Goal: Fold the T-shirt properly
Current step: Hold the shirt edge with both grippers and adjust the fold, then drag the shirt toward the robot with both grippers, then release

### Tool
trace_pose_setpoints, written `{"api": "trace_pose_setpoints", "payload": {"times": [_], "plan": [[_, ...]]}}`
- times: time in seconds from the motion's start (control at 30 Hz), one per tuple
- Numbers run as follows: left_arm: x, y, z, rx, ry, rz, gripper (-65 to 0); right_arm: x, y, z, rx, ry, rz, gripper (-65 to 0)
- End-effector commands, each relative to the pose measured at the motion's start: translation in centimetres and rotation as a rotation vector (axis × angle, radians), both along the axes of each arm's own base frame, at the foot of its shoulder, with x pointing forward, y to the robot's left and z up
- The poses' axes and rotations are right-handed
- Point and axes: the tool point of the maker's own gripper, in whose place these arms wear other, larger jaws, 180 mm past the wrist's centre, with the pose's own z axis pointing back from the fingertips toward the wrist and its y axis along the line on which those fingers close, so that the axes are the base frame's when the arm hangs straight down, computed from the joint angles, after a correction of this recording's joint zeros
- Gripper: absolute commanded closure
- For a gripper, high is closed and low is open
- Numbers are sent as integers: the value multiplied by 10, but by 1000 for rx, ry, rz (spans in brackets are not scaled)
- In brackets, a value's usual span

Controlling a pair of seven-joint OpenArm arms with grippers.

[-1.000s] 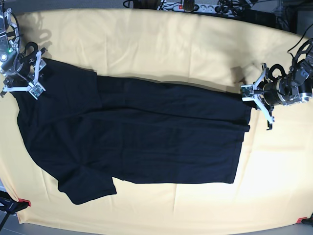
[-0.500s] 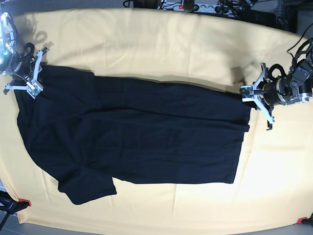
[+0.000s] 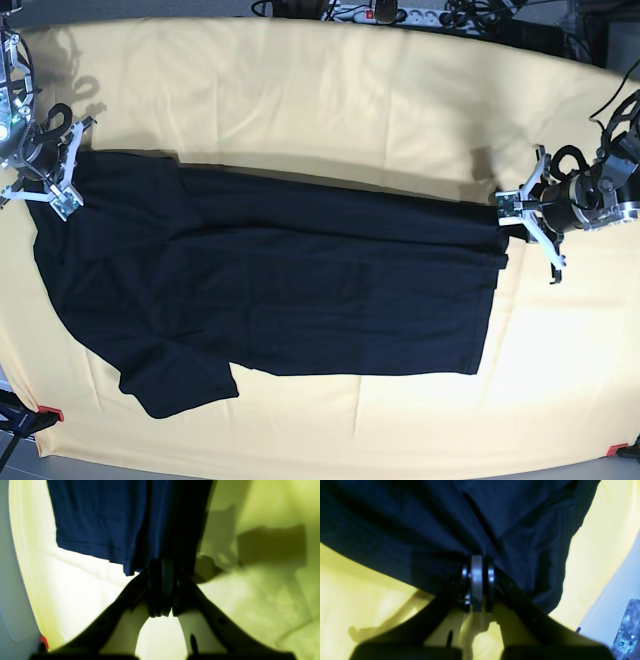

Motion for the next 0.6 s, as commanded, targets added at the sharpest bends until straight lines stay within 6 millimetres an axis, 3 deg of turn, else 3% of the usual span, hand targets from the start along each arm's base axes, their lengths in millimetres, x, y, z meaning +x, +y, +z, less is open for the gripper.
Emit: {"api": "trace_pose_setpoints", "payload": {"times": [0.0,0.17,0.3,0.57], "plan": [[10,8,14,16,-45,9,0,8,-8,14,-42,-26,6,0],[5,1,15,-21,-15,7,0,10,-2,20,-46,-39,26,0],[-14,-5,13,-3,62,-62,0,8,3,28,-75,-29,34,0],[-42,-5,36,39,117,-145,0,-12,16,25,-88,16,79,0]]}}
